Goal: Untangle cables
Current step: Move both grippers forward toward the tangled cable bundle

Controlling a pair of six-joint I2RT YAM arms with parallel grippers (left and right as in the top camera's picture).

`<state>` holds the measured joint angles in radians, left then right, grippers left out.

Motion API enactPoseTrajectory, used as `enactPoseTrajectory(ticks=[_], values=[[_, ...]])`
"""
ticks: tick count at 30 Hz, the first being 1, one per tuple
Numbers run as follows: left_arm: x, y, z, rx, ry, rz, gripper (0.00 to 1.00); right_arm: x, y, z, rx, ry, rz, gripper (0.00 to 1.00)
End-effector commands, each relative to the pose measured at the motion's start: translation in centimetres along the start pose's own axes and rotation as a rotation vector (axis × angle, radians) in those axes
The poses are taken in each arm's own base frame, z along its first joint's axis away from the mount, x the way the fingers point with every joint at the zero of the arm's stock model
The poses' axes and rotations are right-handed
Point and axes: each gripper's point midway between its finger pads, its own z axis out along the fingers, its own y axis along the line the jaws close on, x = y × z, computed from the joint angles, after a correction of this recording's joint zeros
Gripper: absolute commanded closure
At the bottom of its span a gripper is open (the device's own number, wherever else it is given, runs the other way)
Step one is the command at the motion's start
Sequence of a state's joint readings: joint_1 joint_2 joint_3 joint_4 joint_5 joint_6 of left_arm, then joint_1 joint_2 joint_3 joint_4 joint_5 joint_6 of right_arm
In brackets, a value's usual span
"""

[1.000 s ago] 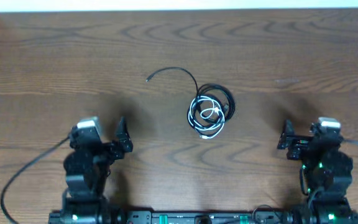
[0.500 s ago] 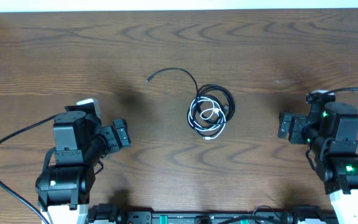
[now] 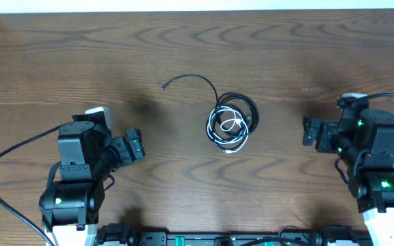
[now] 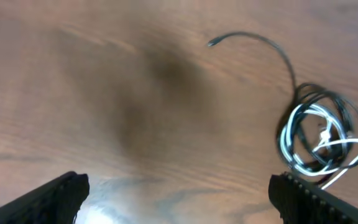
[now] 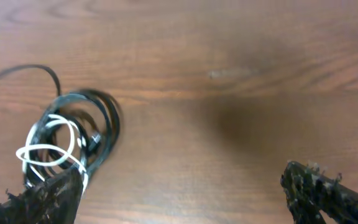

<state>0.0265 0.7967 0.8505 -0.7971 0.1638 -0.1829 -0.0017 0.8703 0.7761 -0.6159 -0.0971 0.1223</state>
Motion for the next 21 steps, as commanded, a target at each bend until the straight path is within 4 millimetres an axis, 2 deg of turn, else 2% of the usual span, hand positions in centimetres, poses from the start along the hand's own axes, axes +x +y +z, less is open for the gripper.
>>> enactPoseTrajectory(ticks=[1,6,9,14,16,19,21], values=[[-2.2,-1.3,-0.7,0.062,-0.071,0.01,0.02,-1.7,1.8,-0.2,-0.092,-0.046,0.005,0.01],[-4.1,-2.0,-0.9,0.064,-0.067,0.026,0.02,-1.0,2.4,1.1,-0.136,0.014,0.013,0.02],[-4.3,-3.0,-0.2,0.08,-0.031,0.054,0.02,-0.1,3.7,2.2,-0.203,0.07,0.007,0.02],[-2.3,-4.9,2.1,0.07,0.075,0.155,0.02,1.8,6.2,4.3,-0.276,0.163,-0.057,0.02],[-1.2,-5.9,3.1,0.057,0.119,0.212,0.02,2.1,7.2,5.4,-0.294,0.176,-0.078,0.06],[0.3,-7.3,4.2,0.06,0.171,0.277,0.02,2.3,7.4,7.4,-0.242,0.191,-0.023,0.13],[1.0,-7.9,4.8,0.068,0.202,0.301,0.02,2.7,8.2,8.5,-0.251,0.201,-0.023,0.14]])
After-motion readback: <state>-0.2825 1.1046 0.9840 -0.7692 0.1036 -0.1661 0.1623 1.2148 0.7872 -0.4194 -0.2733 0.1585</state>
